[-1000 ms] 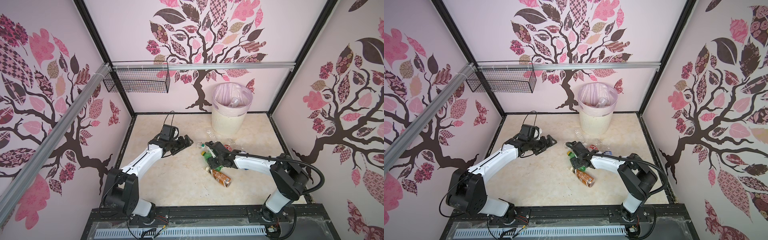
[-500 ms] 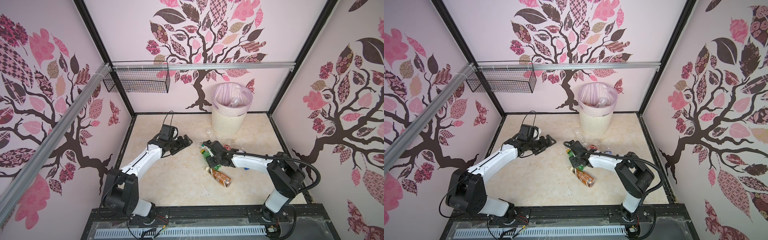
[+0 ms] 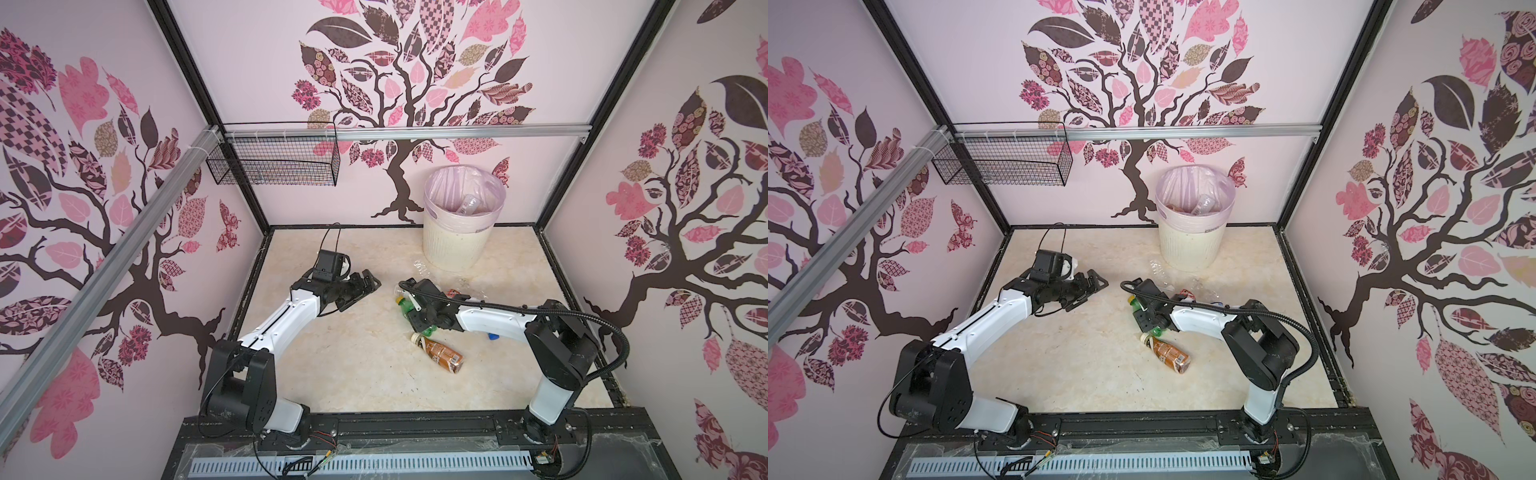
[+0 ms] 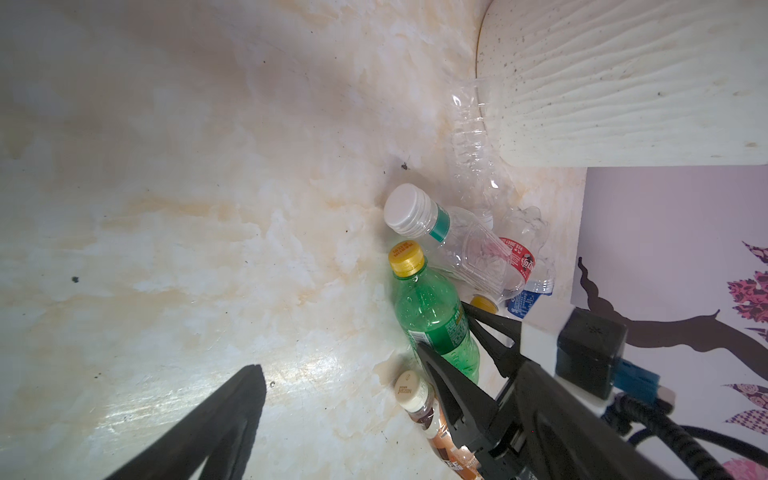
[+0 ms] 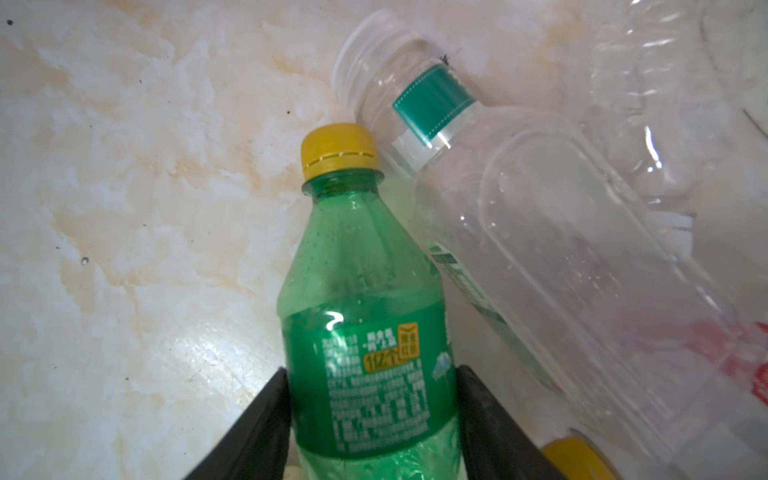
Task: Throw the plastic bottles in the bin
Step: 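Close the right gripper around the green Sprite bottle's body and drag it free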
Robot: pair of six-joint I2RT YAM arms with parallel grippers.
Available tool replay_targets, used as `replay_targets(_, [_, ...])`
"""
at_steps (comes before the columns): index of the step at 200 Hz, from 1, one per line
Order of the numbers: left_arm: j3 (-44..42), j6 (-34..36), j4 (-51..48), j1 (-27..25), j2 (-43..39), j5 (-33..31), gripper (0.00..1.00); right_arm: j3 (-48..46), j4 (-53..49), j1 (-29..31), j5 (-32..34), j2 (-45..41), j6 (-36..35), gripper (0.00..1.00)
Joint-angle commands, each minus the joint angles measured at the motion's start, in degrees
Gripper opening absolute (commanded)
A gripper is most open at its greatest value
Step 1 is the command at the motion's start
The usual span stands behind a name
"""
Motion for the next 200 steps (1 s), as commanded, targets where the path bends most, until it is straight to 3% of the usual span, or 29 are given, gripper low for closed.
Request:
replay_targets(1, [-1.99,-0.52,0.28,1.48,-1.46,1.53,0.98,2.61,-1.27,0.75,-0.26,2.69,-0.44,0.61])
replay_targets(61, [-5.22,-2.80,1.59,8.00,-2.04,6.66,0.98,9.72,-1.97,2.30,-1.30,7.88,-0.52,0.61])
replay_targets(112, [-6.13,-2.10,-0.12,9.70,-3.09,6.03,0.98,16.67,-2.98,3.94,-2.10,12.63,-0.56,0.61])
replay_targets(200, [-7.40,-3.30,0.49,10.44,-2.57,6.17,0.98,19.68,-4.10,4.26,-0.79,12.65,-1.89,0.80])
